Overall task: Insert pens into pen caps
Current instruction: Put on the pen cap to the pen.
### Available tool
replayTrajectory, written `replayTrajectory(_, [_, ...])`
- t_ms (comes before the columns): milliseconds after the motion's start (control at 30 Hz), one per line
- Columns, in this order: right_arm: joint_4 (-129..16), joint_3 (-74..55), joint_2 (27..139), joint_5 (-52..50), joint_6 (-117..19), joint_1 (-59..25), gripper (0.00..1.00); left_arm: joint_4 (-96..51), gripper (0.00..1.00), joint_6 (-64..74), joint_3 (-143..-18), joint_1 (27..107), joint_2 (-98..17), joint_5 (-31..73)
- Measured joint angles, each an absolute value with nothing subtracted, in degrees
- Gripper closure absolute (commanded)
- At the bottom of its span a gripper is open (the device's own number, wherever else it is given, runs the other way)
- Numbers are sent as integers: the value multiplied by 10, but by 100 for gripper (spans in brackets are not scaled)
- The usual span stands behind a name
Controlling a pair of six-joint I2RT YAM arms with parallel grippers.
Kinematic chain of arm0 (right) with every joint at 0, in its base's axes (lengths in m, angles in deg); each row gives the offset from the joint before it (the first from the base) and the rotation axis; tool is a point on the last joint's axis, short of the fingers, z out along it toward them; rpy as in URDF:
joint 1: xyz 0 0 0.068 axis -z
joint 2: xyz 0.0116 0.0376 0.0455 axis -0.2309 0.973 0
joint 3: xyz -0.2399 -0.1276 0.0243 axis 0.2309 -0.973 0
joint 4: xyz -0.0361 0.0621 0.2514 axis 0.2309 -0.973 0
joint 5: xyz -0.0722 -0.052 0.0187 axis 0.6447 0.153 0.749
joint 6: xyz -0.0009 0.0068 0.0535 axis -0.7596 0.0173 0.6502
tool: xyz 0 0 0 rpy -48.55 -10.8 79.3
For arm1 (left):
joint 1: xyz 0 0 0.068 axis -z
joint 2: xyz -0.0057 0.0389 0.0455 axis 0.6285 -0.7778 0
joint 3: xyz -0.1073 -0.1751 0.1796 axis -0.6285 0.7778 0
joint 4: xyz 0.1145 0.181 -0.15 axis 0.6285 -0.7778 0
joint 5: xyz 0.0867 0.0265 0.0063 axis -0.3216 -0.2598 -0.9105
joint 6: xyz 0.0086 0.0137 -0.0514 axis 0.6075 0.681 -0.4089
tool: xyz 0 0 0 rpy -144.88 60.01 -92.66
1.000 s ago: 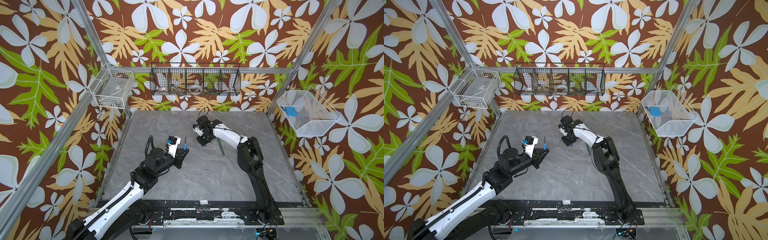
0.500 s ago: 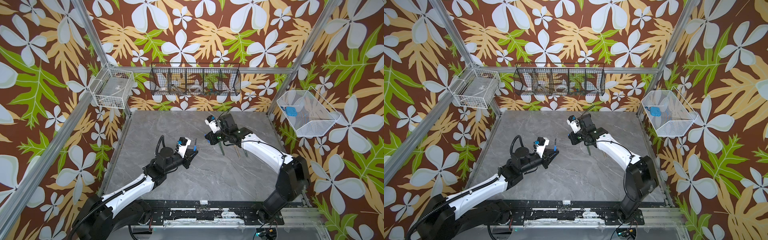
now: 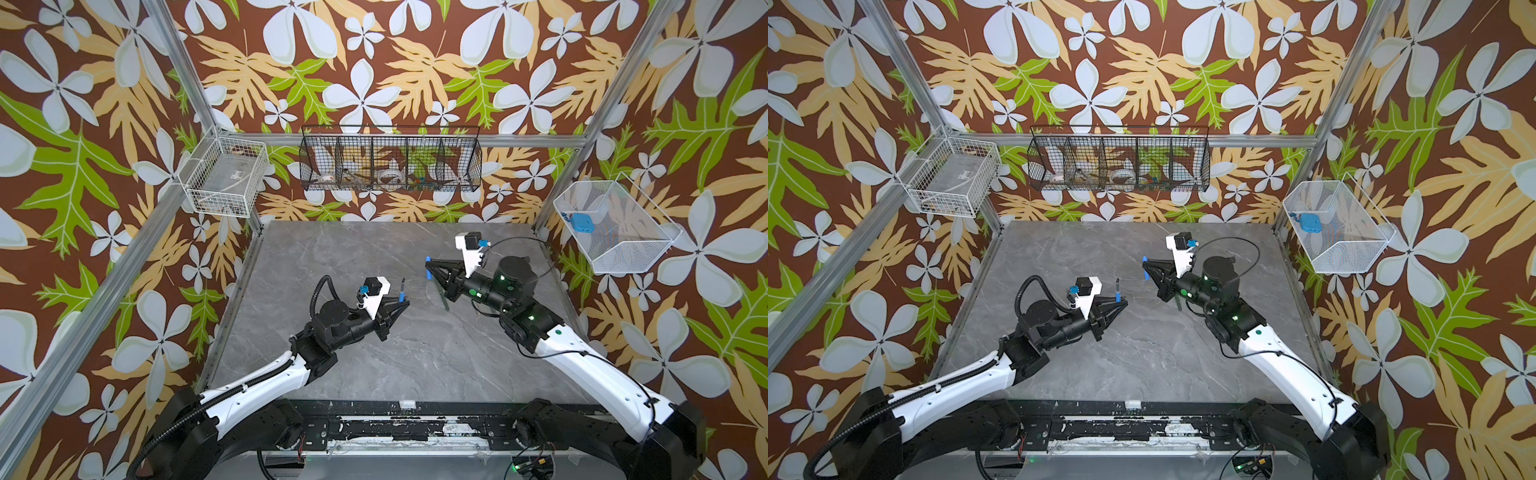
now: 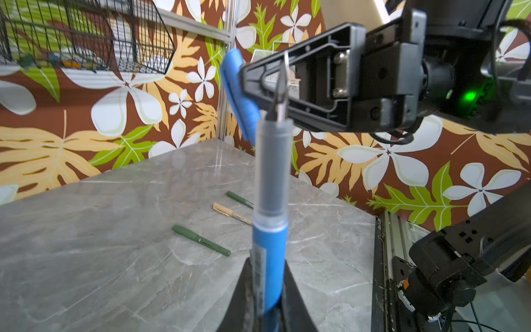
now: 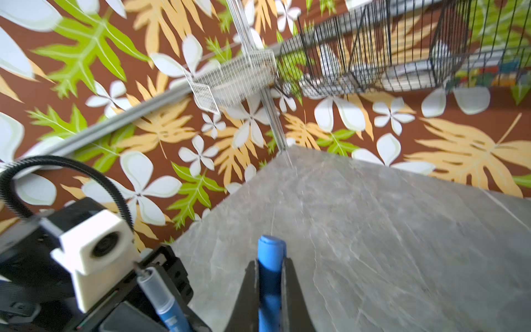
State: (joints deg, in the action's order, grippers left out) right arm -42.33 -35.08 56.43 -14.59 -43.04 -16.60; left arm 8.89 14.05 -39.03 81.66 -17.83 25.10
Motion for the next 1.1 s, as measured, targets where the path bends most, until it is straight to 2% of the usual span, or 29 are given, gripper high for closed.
replayTrajectory(167, [-318,-390,540,-164,-387,-168,91,91,100,151,-389,817,-163,255])
replayTrajectory(367, [-254,-379,557,-195,-365,-201,91,95,100,151,-382,818,-152,261])
replayTrajectory(1100, [-218,-326,612,-263,-380,-246,90,85,100,151,-394,818,-153,289])
